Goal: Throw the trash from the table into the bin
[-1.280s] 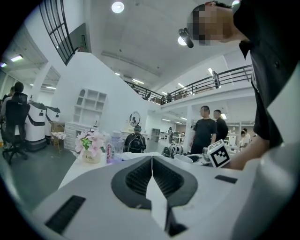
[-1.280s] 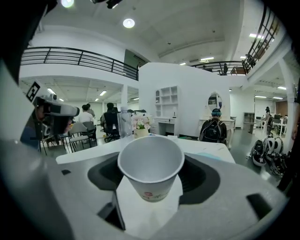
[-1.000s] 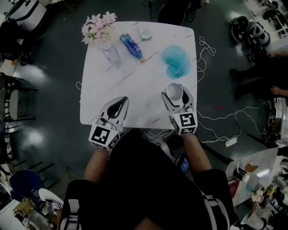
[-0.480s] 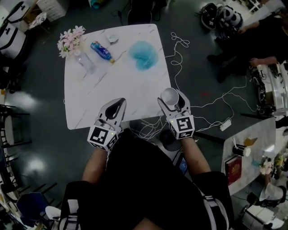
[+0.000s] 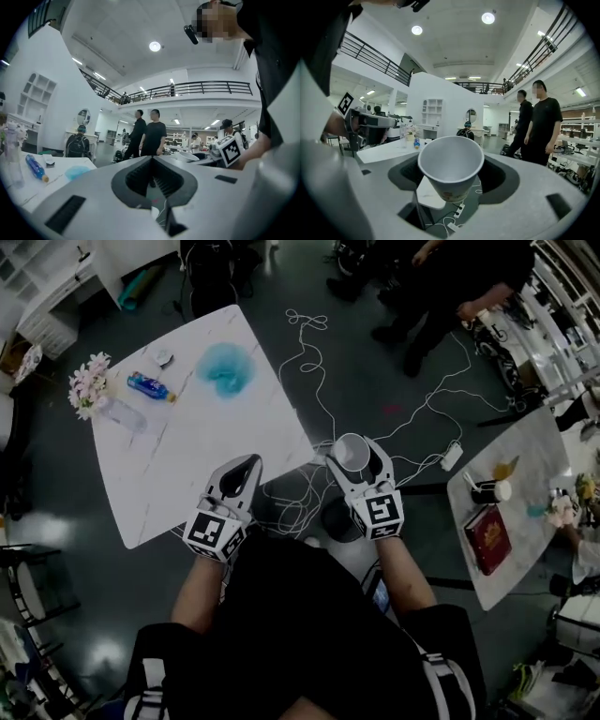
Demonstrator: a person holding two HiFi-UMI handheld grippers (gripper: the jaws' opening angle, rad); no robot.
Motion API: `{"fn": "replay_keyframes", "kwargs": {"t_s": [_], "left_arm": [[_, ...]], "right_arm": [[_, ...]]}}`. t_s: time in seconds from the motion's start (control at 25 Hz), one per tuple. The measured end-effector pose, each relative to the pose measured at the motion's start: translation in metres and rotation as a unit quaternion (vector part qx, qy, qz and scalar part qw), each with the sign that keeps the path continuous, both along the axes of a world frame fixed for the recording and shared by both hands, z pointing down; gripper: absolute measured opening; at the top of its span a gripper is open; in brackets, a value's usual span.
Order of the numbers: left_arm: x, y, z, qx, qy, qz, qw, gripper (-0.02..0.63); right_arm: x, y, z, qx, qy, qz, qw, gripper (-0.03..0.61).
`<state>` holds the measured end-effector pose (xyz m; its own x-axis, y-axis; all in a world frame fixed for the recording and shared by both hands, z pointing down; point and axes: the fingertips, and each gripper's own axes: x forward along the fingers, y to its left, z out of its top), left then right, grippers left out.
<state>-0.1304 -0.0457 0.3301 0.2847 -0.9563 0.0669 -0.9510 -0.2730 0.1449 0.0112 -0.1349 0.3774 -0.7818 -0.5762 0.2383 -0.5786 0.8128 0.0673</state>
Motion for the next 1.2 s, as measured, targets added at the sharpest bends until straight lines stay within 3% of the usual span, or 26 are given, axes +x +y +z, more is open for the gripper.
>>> {"fn": "replay_keyframes", "kwargs": {"t_s": [0.32, 0.6, 1.0, 1.2], "left_arm": [[0.105, -0.021, 0.004, 0.007, -0.001, 0.065, 0.9979, 0.015], [0.180, -0.031, 0.012, 0.001, -0.001, 0.117, 0.9932, 0.015], [0.249, -0.035, 0.058, -0.062, -0.005, 0.217, 0.9741, 0.015], [0.261, -0.029, 0.106, -0.087, -0.006, 0.245, 0.9657, 0.015]], "right_arm": [[0.117, 0.009, 0.004, 0.004, 0.013, 0.062, 0.998, 0.333], [0.196, 0.018, 0.018, -0.011, 0.022, 0.111, 0.994, 0.333], [0.258, 0.045, 0.071, -0.075, 0.022, 0.198, 0.977, 0.333], [0.261, 0.066, 0.116, -0.102, 0.043, 0.205, 0.972, 0.333]]}}
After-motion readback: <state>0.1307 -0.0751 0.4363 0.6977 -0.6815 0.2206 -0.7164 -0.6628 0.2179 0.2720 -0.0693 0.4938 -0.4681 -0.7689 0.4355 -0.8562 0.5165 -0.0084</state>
